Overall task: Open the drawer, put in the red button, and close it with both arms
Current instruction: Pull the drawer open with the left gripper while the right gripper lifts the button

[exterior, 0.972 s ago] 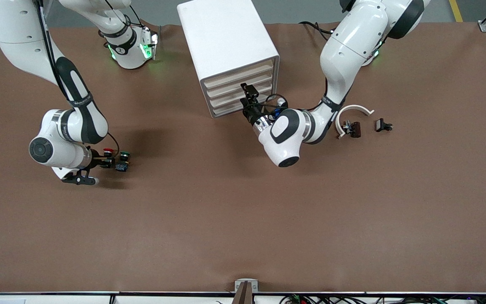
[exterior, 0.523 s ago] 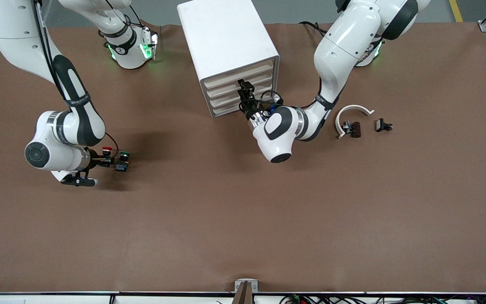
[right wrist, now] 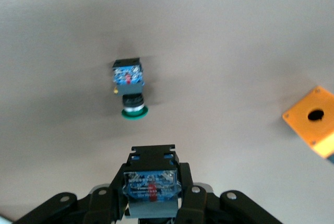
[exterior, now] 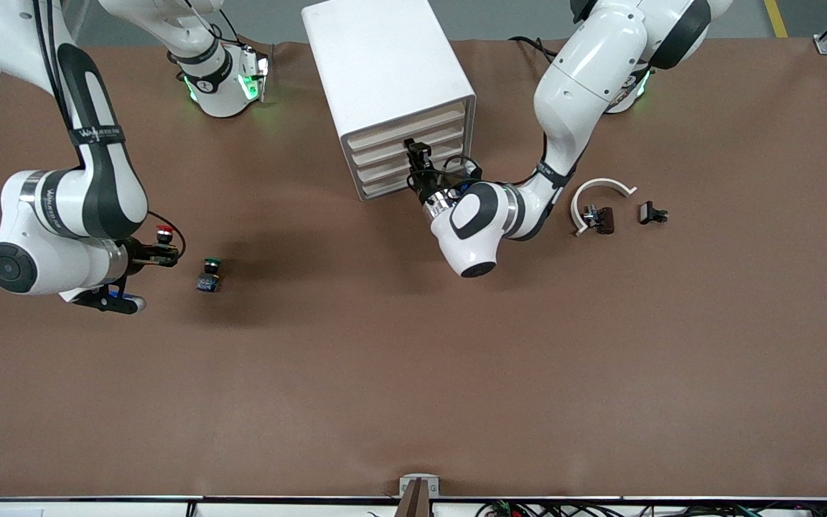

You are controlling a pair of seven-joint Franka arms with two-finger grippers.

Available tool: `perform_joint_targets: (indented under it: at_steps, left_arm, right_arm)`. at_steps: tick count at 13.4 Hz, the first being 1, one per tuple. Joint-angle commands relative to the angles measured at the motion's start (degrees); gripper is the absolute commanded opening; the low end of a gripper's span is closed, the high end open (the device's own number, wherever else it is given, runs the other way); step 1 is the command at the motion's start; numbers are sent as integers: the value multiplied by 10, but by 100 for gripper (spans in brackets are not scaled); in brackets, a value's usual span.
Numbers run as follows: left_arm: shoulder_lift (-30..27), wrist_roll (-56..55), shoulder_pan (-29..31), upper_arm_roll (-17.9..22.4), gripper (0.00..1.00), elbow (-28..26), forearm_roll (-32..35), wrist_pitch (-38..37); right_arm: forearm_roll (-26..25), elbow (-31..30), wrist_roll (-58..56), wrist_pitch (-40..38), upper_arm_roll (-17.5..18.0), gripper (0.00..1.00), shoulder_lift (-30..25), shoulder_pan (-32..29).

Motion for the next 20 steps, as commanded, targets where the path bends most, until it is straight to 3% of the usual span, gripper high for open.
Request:
perform_joint_targets:
  at_steps: [1, 6, 9, 13, 17, 18, 19, 20]
  left_arm:
    - [7, 10, 3, 6, 0, 8, -7, -6]
    - [7, -8, 53, 7, 0, 10, -6, -6]
    - [7, -19, 73, 15, 0, 21, 1, -6]
    - [15, -16, 75, 32, 0, 54, 0, -1]
    - [15, -9, 85, 47, 0, 80, -1, 6]
    - [15, 0, 85, 48, 24, 82, -1, 7]
    - [13, 15, 85, 48, 70, 83, -2, 8]
    - [11, 16, 87, 48, 100, 86, -1, 8]
  right_arm:
    - [7, 9, 63, -32, 0, 17, -35, 27]
    - [54, 92, 254, -147, 0, 16, -50, 118]
    - [67, 106, 379, -146, 0, 14, -48, 191]
    - [141, 147, 603, -116, 0, 14, -39, 286]
    - [146, 146, 766, -1, 0, 14, -11, 365]
    - [146, 147, 794, 22, 0, 14, -2, 376]
    - [146, 146, 818, 42, 0, 14, 10, 389]
    - [146, 146, 835, 58, 0, 14, 19, 402]
